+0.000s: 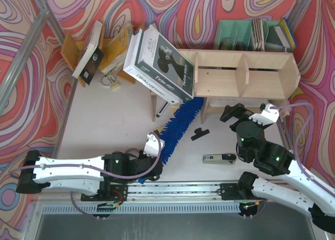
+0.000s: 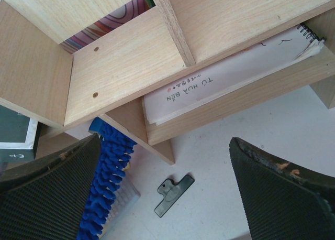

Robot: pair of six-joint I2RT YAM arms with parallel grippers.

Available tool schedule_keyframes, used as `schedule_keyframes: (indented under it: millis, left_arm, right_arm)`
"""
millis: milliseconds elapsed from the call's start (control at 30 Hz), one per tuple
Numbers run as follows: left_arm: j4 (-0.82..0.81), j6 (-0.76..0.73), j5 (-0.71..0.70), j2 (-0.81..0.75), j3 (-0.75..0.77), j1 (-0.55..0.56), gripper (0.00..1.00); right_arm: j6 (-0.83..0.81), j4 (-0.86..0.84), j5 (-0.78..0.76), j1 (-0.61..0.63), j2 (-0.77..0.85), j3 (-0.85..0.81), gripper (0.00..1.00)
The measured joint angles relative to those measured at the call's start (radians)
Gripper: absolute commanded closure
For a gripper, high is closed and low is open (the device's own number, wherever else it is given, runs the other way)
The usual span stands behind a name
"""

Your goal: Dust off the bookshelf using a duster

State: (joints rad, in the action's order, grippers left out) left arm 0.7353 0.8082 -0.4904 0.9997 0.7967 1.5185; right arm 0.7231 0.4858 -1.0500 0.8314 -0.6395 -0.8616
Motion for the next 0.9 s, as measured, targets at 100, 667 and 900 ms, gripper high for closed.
schedule_keyframes:
  millis: [100, 667, 900]
  left_arm:
    - [-0.016, 0.008, 0.011, 0.013, -0.026, 0.0, 1.0]
    - [0.021, 0.027, -0.005, 0.078, -0.026, 0.004, 1.0]
    - [0.132, 0.059, -0.169, -0.056, 0.048, 0.007, 1.0]
  right_arm:
    - [0.0, 0.0, 0.0, 0.0, 0.0, 0.0, 0.01]
    - [0.0, 0.0, 0.0, 0.0, -0.015, 0.0, 0.01]
    - [0.0, -0.001, 0.0, 0.0, -0.014, 0.0, 0.01]
